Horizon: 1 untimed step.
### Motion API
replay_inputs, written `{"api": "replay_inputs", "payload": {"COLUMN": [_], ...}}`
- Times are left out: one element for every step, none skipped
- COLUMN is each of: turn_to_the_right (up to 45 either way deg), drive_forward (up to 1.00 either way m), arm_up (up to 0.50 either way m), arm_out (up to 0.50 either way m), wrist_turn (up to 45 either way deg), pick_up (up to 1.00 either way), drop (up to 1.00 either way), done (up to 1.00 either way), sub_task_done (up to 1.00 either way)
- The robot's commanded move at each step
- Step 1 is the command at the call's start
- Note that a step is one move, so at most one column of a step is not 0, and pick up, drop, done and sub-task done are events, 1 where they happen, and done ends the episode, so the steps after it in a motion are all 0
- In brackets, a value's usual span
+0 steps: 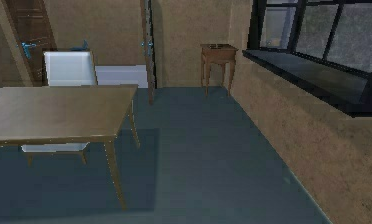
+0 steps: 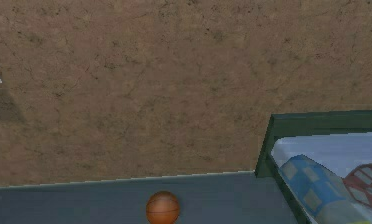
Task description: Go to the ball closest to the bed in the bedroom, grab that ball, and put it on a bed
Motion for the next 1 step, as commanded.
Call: {"api": "replay_inputs", "payload": {"turn_to_the_right": [0.0], "drive_forward": [0.00], "arm_up": [0.20], "arm_out": [0.00], "wrist_turn": [0.0], "pick_up": [0.00], "drop": [0.00], "done": [0.00], "sub_task_done": [0.00]}}
